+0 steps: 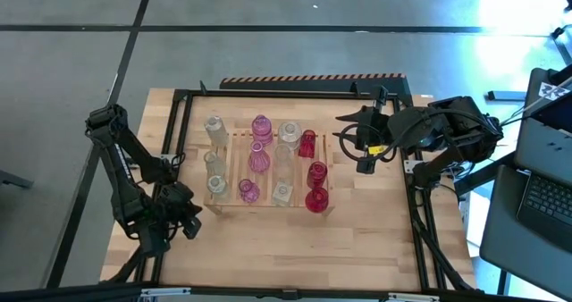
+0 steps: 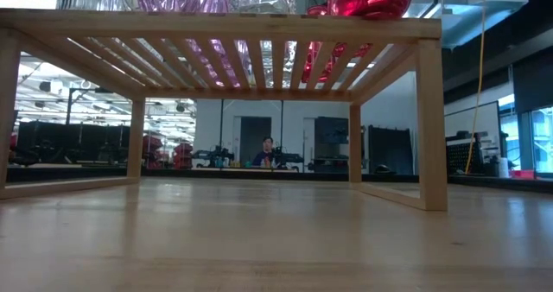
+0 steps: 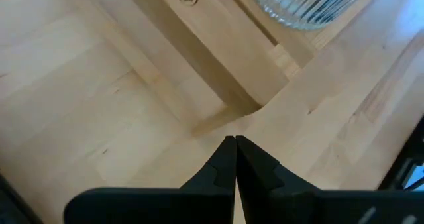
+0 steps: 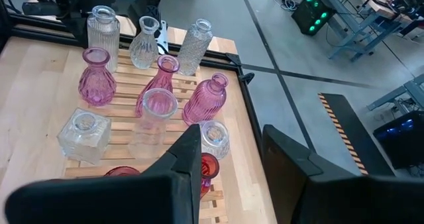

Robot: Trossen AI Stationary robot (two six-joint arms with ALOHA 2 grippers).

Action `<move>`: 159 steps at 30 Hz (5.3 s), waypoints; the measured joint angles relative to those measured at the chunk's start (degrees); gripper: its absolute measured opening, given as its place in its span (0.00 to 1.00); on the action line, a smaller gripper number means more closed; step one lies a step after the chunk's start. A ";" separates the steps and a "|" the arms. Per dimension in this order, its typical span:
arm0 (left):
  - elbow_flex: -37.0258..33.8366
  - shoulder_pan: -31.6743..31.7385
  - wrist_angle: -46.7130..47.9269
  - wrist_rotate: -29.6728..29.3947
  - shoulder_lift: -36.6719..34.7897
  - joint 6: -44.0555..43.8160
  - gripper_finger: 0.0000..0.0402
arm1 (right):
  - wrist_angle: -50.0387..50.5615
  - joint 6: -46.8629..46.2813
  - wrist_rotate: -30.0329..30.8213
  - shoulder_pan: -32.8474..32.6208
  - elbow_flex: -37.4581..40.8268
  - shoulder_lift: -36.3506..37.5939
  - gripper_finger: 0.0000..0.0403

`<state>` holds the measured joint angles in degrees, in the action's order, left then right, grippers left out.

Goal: Sort vases onto shelf
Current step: Move the shelf to the top right of the table, then adjust the pink vase on the shelf

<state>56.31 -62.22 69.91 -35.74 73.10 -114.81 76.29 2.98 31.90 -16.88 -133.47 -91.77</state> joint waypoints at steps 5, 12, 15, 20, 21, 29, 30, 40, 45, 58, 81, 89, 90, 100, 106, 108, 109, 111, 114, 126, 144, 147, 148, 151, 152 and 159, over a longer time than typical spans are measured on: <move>0.00 0.34 -0.22 -1.94 0.00 2.11 0.00 | 0.00 -0.19 0.04 0.00 0.00 0.00 0.26; 0.11 3.42 -1.26 -2.98 0.00 9.10 0.00 | -0.02 -0.26 0.06 0.00 0.00 0.00 0.26; 0.11 4.82 -1.66 -3.29 0.00 11.54 0.00 | -0.02 -1.49 0.04 0.00 0.00 0.00 0.26; 0.09 7.30 -1.64 -3.39 0.00 14.87 0.00 | -0.02 -1.62 0.02 0.00 0.00 0.00 0.26; 0.09 7.84 -1.64 -3.41 0.00 15.46 0.00 | 0.00 -1.64 0.02 0.00 0.00 0.00 0.26; 0.09 12.31 -3.95 -4.38 0.00 22.06 0.00 | 0.00 -1.64 0.02 0.00 0.00 0.00 0.26; 0.09 12.98 -4.55 -4.32 0.00 23.20 0.00 | 0.00 -1.64 0.02 0.00 0.00 0.00 0.26; 0.02 20.34 -10.09 -5.25 0.00 33.30 0.00 | 0.04 -1.46 0.04 0.00 0.00 0.00 0.26; 0.02 24.56 -13.72 -5.71 0.00 39.39 0.00 | 0.09 -1.29 0.02 0.00 0.00 0.00 0.26; 0.02 35.74 -24.95 -2.86 0.00 54.84 0.00 | 0.34 -1.20 -0.02 0.00 0.00 0.00 0.26; 0.00 36.34 -24.29 3.95 0.02 54.96 0.00 | 0.63 -1.18 -1.53 -0.02 0.00 0.00 0.26; 0.00 31.12 -17.97 3.37 0.02 45.69 0.00 | 0.61 -1.18 -1.53 -0.02 0.00 0.00 0.26; 0.00 30.65 -16.27 3.15 0.02 44.51 0.00 | 0.61 -1.18 -1.51 -0.02 0.00 0.00 0.26; -0.89 35.34 -13.93 0.90 0.44 45.71 0.00 | 0.03 -1.18 0.92 0.00 0.00 0.00 0.26; -1.80 37.97 -18.08 0.39 0.43 50.08 0.00 | 0.02 -1.50 -1.07 -0.02 0.00 0.00 0.26; -1.84 38.64 -18.71 0.39 0.42 51.56 0.00 | 0.02 -1.53 -1.52 -0.02 0.00 0.00 0.26; -1.88 38.94 -19.15 0.42 0.42 52.39 0.00 | 0.04 -1.55 -1.55 -0.02 0.00 0.00 0.26; -1.88 39.57 -20.21 0.68 0.42 53.89 0.00 | 0.04 -1.60 -1.55 0.00 0.00 0.00 0.26; -1.90 40.65 -21.51 0.48 0.42 55.38 0.00 | 0.04 -1.64 -1.55 0.00 0.00 0.00 0.26; -1.92 45.36 -29.58 -0.35 0.80 61.23 0.00 | 0.10 -1.61 -1.53 -0.02 0.00 0.00 0.26; -1.86 48.76 -28.04 0.45 0.83 63.96 0.00 | 0.09 -2.71 -2.01 -0.02 0.00 0.00 0.26; -1.86 48.76 -28.00 0.42 0.83 63.96 0.00 | -0.08 -2.75 -3.14 -0.02 0.00 0.00 0.26; -1.86 48.76 -27.95 0.41 0.83 63.96 0.00 | -0.33 -2.73 -3.98 -0.02 0.00 0.00 0.26; -1.86 48.76 -26.64 0.43 0.81 63.69 0.00 | -1.84 -2.52 -7.55 -0.66 0.00 0.00 0.26; -1.86 48.75 -25.37 0.45 0.69 63.00 0.00 | -2.41 -2.43 -8.52 -1.34 0.00 0.00 0.26; -1.86 48.54 -20.77 2.40 -2.29 61.03 0.00 | -5.70 -3.06 -8.49 -7.13 2.38 -3.18 0.26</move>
<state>54.46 -13.67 49.13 -33.34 70.81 -53.77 70.59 -0.08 23.41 -24.02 -131.09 -94.94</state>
